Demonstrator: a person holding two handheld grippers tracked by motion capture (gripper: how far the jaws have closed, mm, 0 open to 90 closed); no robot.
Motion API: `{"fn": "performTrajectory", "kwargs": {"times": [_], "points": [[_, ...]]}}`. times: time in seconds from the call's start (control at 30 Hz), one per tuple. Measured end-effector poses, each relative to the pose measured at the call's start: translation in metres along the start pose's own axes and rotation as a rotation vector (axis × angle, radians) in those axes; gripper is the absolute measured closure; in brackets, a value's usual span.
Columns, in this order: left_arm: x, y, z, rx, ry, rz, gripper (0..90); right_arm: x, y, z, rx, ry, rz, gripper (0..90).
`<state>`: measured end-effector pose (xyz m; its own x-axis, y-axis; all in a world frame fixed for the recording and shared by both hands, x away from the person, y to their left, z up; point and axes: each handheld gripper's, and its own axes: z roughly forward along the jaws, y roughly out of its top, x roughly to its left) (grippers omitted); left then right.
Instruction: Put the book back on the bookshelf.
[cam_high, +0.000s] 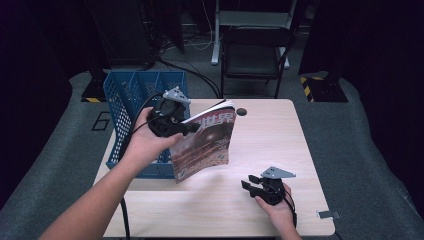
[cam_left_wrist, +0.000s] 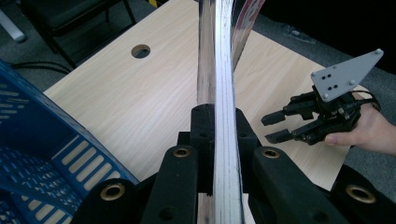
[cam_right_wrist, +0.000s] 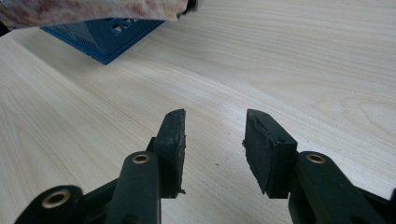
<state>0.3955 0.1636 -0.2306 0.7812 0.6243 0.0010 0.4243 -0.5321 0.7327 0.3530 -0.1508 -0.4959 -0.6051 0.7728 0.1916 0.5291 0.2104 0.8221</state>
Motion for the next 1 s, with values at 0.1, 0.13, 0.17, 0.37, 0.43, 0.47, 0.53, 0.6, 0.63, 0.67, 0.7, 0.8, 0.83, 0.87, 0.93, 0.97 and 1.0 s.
{"fn": "performTrajectory", "kwargs": {"times": [0.1, 0.13, 0.17, 0.37, 0.43, 0.47, 0.53, 0.6, 0.63, 0.67, 0.7, 0.8, 0.83, 0.87, 0.93, 0.97, 1.0], "points": [[0.003, 0.002, -0.006, -0.013, 0.003, -0.011, 84.1, -0.001, -0.001, -0.001, 0.004, 0.001, -0.005, 58.3], [0.003, 0.002, -0.006, -0.013, 0.003, -0.011, 84.1, -0.001, -0.001, -0.001, 0.004, 0.001, -0.005, 58.3], [0.004, 0.004, -0.009, -0.015, 0.007, -0.016, 84.1, 0.000, -0.001, 0.000, 0.002, 0.001, 0.002, 58.3], [0.008, 0.006, -0.017, -0.022, 0.020, -0.027, 84.1, 0.000, -0.001, -0.001, -0.001, 0.006, -0.001, 58.3], [0.010, 0.006, -0.019, -0.023, 0.026, -0.030, 84.1, 0.000, -0.001, -0.001, -0.002, 0.004, 0.004, 58.2], [0.011, 0.006, -0.021, -0.025, 0.025, -0.035, 84.1, 0.000, -0.001, -0.001, -0.004, 0.006, 0.006, 58.2], [0.013, 0.007, -0.024, -0.029, 0.030, -0.041, 84.1, 0.000, -0.001, -0.002, -0.008, 0.005, 0.008, 58.2], [0.015, 0.007, -0.026, -0.027, 0.031, -0.041, 84.1, 0.000, 0.000, -0.002, -0.005, 0.008, 0.007, 58.2], [0.016, 0.008, -0.029, -0.037, 0.038, -0.050, 84.1, -0.001, 0.000, -0.002, -0.004, 0.008, 0.005, 58.2], [0.016, 0.008, -0.029, -0.037, 0.038, -0.050, 84.1, -0.001, 0.000, -0.002, -0.004, 0.008, 0.005, 58.2], [0.018, 0.008, -0.032, -0.039, 0.045, -0.050, 84.1, -0.001, 0.000, -0.001, -0.005, 0.008, 0.003, 58.2], [0.020, 0.008, -0.036, -0.044, 0.058, -0.057, 84.1, -0.001, 0.000, -0.001, -0.006, 0.007, 0.004, 58.2], [0.021, 0.008, -0.037, -0.046, 0.060, -0.063, 84.1, -0.001, 0.000, -0.001, -0.009, 0.007, 0.004, 58.2], [0.021, 0.008, -0.037, -0.046, 0.060, -0.063, 84.1, -0.001, 0.000, -0.001, -0.009, 0.007, 0.004, 58.2], [0.024, 0.007, -0.041, -0.045, 0.067, -0.071, 84.0, -0.001, 0.000, -0.001, -0.003, 0.010, 0.004, 58.2], [0.025, 0.007, -0.042, -0.049, 0.069, -0.075, 84.1, -0.001, 0.000, -0.001, -0.002, 0.010, 0.003, 58.2], [0.027, 0.007, -0.043, -0.050, 0.070, -0.080, 84.1, -0.001, 0.000, -0.001, -0.003, 0.010, 0.003, 58.2]]}}
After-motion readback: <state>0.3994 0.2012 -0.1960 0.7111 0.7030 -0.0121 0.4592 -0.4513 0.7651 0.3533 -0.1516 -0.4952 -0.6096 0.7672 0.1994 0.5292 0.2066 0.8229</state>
